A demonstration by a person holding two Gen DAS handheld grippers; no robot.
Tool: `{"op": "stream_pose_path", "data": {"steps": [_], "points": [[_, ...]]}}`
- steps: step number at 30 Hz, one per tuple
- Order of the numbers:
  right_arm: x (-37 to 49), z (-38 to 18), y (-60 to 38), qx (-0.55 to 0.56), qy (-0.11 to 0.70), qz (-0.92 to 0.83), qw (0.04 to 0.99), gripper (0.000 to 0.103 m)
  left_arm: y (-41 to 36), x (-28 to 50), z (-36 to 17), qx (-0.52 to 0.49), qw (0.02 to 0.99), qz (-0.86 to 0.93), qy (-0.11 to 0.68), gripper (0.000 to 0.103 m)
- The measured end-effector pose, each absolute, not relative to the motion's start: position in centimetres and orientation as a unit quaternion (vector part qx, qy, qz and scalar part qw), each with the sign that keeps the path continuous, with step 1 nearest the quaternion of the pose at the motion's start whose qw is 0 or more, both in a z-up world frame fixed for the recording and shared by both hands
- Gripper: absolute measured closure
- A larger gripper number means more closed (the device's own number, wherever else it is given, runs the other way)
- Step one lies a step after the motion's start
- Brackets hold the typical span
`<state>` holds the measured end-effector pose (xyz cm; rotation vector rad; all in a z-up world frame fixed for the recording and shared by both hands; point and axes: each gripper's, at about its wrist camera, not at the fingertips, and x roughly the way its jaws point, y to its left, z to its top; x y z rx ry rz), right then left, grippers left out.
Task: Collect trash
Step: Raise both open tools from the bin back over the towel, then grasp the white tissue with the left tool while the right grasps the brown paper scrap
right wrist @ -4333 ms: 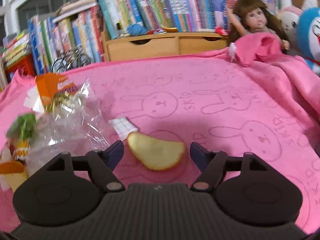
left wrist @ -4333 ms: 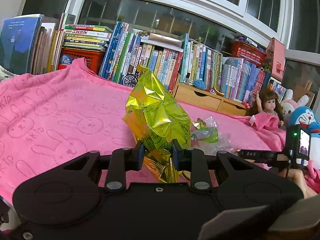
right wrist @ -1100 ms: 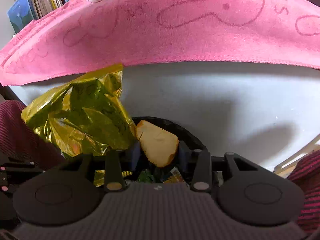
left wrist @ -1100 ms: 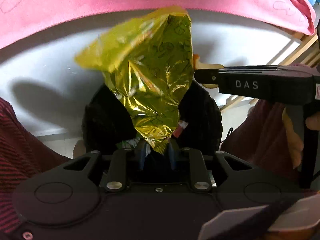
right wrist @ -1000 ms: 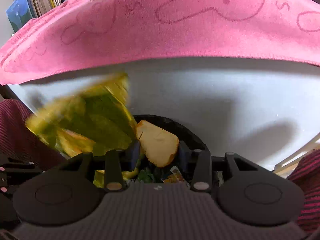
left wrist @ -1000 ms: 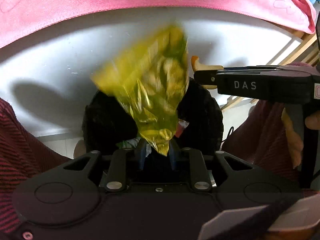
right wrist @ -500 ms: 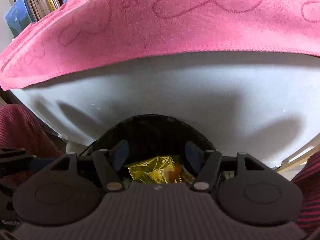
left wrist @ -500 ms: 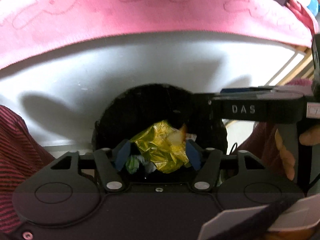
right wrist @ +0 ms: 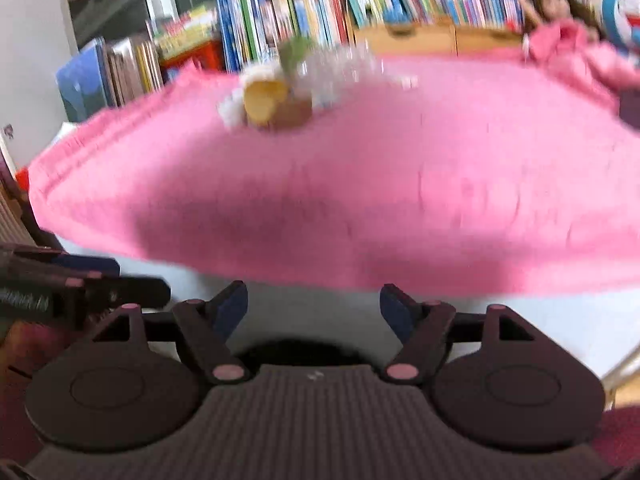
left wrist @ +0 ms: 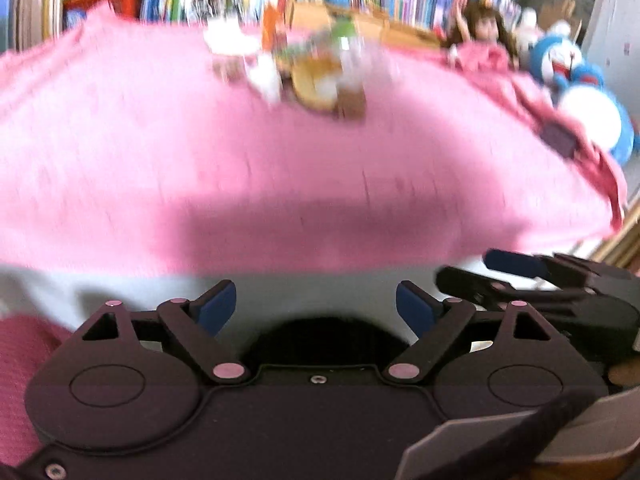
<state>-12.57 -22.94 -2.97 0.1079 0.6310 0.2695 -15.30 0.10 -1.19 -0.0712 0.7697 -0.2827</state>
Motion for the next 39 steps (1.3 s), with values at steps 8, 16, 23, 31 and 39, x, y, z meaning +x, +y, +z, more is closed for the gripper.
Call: {"op": "stream_pose_path", "data": {"steps": [8, 16, 23, 31, 39], "points": [[-9.1, -0.2, -22.5, 0.056, 0.26, 0.111, 0.958, 0.02, 1.6, -10.7, 2.0, -0.045, 0.946, -0.092, 0.307, 0.016], [-4.2, 0.6, -20.9, 0.051, 0.247, 0.112, 0.961, 0.029, 3.1, -3.8, 2.0, -0.125, 0.959, -0.042, 0.252, 0.014], [-0.9, 0.4, -18.7, 0.043, 0.253, 0.127, 0.958, 0.035, 2.8, 0.4, 1.7, -0.134, 0.957, -0.051, 0.253, 0.017], [1.6, -0.2, -17.0, 0.028, 0.267, 0.128, 0.955, 0.04, 2.2, 3.8, 0.9, -0.151, 0.947, -0.059, 0.278, 0.058], [2.2, -1.7, -16.7, 0.028, 0.269, 0.129, 0.954, 0.043, 0.9, 5.3, -0.5, -0.132, 0.943, -0.072, 0.297, 0.059]]}}
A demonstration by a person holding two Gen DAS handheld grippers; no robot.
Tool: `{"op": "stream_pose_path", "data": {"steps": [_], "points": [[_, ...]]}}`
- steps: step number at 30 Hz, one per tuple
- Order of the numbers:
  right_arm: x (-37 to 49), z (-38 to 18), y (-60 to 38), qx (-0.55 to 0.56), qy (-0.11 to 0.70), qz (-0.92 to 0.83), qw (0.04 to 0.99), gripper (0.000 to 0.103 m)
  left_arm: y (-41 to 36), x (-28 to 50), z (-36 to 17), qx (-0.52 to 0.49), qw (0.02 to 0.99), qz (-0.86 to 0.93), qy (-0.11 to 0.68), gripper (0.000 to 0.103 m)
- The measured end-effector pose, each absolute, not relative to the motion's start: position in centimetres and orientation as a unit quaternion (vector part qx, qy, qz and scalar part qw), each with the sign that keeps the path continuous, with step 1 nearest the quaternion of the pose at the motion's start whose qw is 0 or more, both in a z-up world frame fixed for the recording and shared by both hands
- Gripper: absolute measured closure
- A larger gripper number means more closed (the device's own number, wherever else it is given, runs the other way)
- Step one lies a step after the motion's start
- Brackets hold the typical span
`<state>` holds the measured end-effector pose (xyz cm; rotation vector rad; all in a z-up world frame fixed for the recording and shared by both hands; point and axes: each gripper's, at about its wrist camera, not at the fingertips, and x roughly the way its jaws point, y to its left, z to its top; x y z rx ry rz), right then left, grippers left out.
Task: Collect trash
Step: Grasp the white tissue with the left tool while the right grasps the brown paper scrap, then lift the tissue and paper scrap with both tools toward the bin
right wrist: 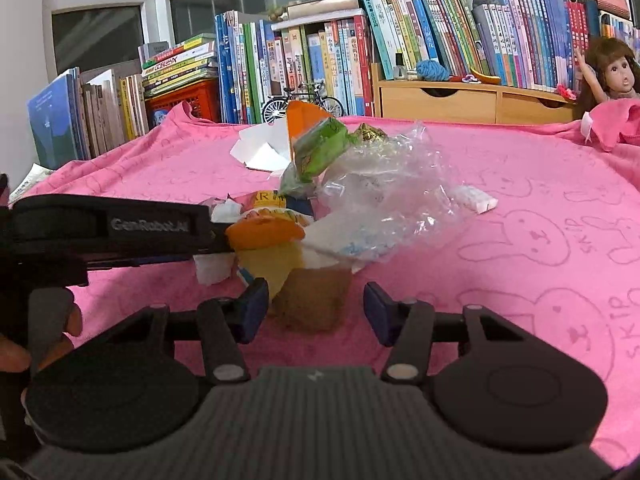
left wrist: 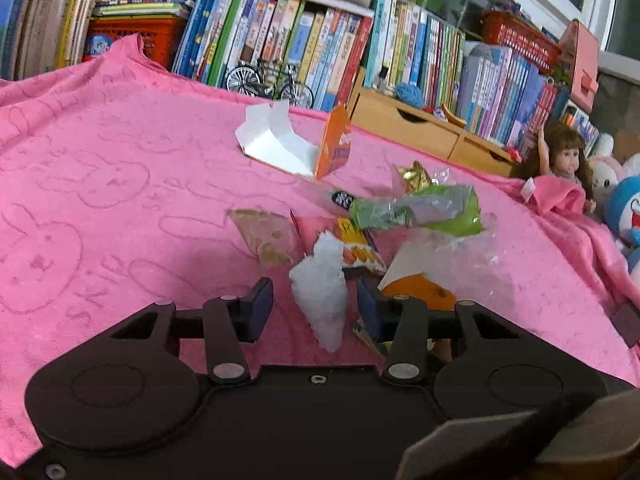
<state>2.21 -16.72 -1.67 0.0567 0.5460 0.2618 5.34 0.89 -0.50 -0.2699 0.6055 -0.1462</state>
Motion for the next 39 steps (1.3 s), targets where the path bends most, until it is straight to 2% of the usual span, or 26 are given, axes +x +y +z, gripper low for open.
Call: {"op": "stream_pose_path", "data": {"steps": [5, 7, 9, 10, 16, 28, 39], "points": [[2.0, -1.8, -16.7, 0.025, 0.259, 0.13, 0.957, 0.044, 0.5, 5.4, -0.7, -0.124, 0.946, -0.068, 0.291, 0.059], [1.8, -1.7, -16.7, 0.027, 0.256, 0.13, 0.957, 0.052, 0.3, 5.6, -0.7, -0.121, 0.946, -0.07, 0.291, 0.06], [1.7, -1.5, -16.7, 0.029, 0.254, 0.131, 0.958, 0.057, 0.3, 5.7, -0.7, -0.123, 0.946, -0.074, 0.291, 0.074], [1.7, -1.4, -16.6, 0.029, 0.253, 0.131, 0.958, 0.06, 0.3, 5.8, -0.6, -0.123, 0.945, -0.075, 0.293, 0.076], [0.8, -0.6, -16.4, 0.009, 0.236, 0.129, 0.963, 0.067, 0.0, 5.3, 0.0, -0.105, 0.953, -0.075, 0.275, 0.077], [-1.4, 0.9, -17.3, 0.004, 0.222, 0.126, 0.967, 0.068, -0.1, 1.8, 2.3, -0.077, 0.962, -0.08, 0.249, 0.077], [-4.1, 0.6, -18.3, 0.006, 0.227, 0.123, 0.966, 0.068, -0.4, -2.1, 2.1, -0.052, 0.962, -0.078, 0.258, 0.077]]}}
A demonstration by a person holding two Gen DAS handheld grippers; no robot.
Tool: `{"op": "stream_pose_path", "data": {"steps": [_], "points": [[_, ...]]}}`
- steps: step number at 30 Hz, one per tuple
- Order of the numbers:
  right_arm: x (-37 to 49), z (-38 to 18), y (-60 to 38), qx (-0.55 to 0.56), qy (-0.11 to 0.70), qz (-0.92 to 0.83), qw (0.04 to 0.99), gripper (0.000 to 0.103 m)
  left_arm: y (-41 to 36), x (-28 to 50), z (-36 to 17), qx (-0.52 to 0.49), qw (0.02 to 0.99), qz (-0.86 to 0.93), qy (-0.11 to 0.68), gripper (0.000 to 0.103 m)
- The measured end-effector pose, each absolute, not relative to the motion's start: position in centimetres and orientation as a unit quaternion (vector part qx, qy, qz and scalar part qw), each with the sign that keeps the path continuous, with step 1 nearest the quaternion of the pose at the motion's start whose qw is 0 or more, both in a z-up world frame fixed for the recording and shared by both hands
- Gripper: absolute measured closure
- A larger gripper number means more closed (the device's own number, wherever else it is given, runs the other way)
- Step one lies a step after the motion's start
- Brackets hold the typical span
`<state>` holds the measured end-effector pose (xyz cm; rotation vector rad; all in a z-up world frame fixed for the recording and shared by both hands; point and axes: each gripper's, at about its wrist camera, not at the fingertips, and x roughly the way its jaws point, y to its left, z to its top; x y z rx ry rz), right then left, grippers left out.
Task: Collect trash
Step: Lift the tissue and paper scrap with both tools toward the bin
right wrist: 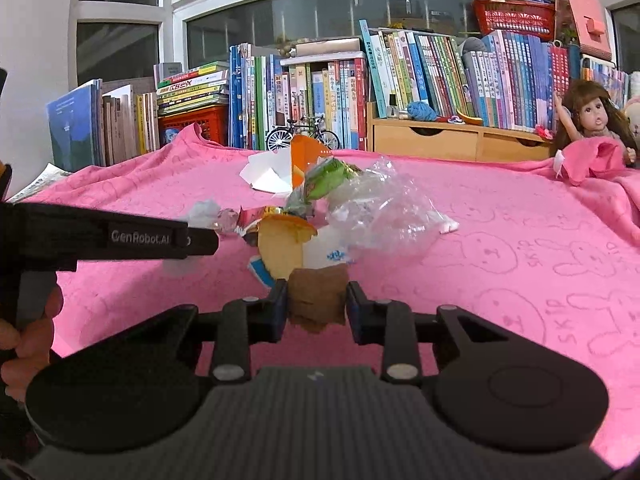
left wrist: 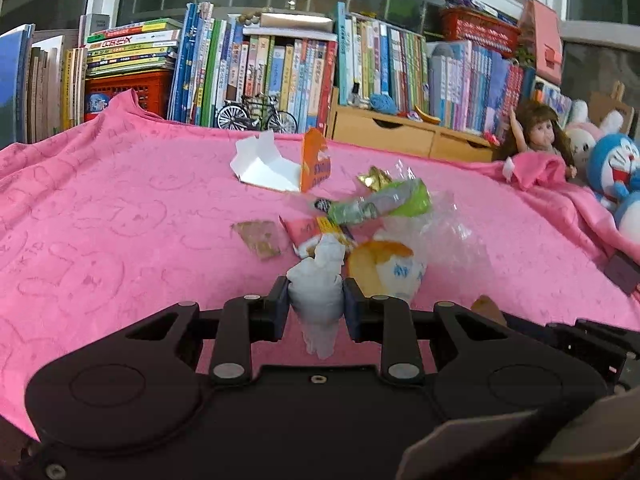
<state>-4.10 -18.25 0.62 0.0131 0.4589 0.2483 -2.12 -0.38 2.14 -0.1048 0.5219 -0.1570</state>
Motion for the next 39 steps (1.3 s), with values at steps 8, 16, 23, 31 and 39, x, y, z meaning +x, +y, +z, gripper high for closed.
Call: {"op": "stream_pose_path", "data": {"steps": [8, 16, 23, 31, 39], "points": [[-7.0, 0.2, -18.8, 0.015, 0.227, 0.121, 0.966, 0.068, -1.1, -6.2, 1.1, -0.057, 0.958, -0.086, 0.266, 0.077], [-10.2, -0.9, -19.4, 0.026, 0.24, 0.121, 0.963, 0.068, -1.6, -10.4, -0.2, -0.055, 0.952, -0.1, 0.283, 0.077], [-12.4, -1.4, -19.6, 0.029, 0.243, 0.12, 0.962, 0.068, -1.7, -12.8, -1.1, -0.045, 0.948, -0.102, 0.298, 0.077], [-13.9, -2.6, -19.6, 0.042, 0.267, 0.122, 0.955, 0.068, -1.8, -14.3, -2.3, -0.03, 0.941, -0.107, 0.32, 0.077], [-14.8, -5.2, -20.0, 0.058, 0.311, 0.11, 0.942, 0.068, -2.0, -14.5, -5.4, -0.025, 0.921, -0.108, 0.373, 0.077]]}}
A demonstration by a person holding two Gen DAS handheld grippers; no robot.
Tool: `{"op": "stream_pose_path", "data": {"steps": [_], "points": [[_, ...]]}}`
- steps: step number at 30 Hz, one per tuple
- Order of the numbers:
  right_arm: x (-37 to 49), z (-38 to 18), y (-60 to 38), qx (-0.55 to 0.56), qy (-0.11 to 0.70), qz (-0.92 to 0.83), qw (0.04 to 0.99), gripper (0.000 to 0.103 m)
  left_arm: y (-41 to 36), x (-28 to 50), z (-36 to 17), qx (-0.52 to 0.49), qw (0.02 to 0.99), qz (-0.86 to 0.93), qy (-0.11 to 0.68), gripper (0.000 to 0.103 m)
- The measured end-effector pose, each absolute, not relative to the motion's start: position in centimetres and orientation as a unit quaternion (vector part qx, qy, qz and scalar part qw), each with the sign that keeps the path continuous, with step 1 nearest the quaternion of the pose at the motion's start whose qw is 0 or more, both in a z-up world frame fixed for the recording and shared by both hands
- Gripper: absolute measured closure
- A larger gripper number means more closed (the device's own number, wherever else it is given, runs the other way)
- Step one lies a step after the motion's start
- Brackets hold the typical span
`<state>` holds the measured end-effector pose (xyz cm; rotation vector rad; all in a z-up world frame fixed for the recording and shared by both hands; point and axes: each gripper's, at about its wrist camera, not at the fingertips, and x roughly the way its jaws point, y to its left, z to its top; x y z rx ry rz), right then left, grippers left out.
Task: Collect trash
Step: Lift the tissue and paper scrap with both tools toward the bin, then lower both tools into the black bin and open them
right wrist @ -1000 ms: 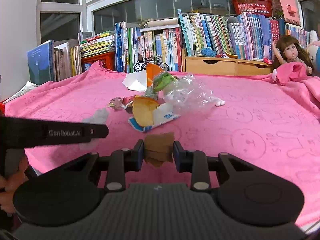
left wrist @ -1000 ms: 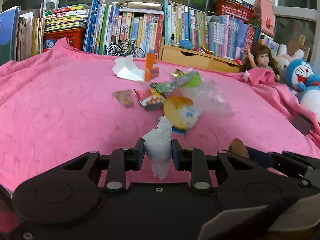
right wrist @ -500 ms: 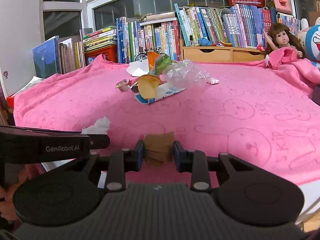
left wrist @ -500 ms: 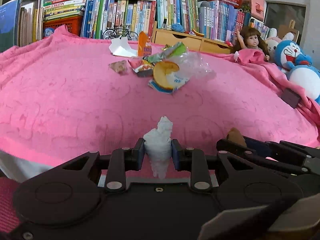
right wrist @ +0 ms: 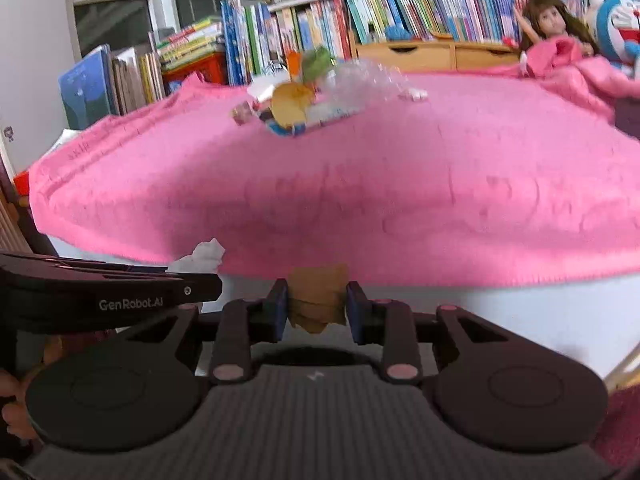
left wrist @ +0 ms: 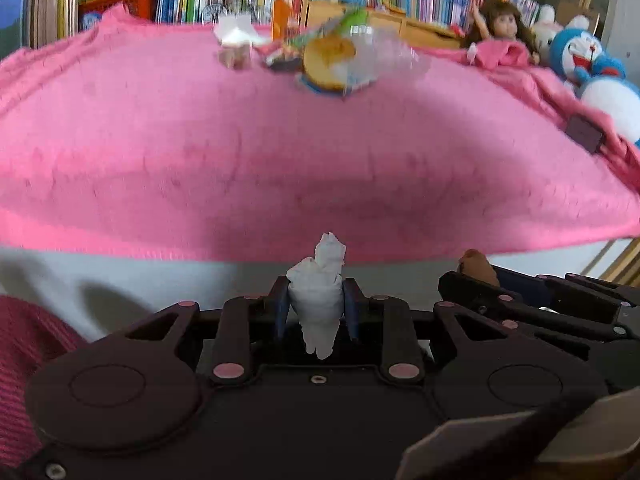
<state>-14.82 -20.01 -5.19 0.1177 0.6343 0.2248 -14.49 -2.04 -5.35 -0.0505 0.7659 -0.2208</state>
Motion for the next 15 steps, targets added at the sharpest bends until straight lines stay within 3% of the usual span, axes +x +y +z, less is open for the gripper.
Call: {"op": "stream_pose_path", "data": {"steps": [15], "points": [[-15.3, -10.2, -20.4, 0.084, 0.396, 0.082, 0.911, 0.068, -2.7, -13.6, -11.1, -0.006, 0.875, -0.101, 0.474, 0.077]]}}
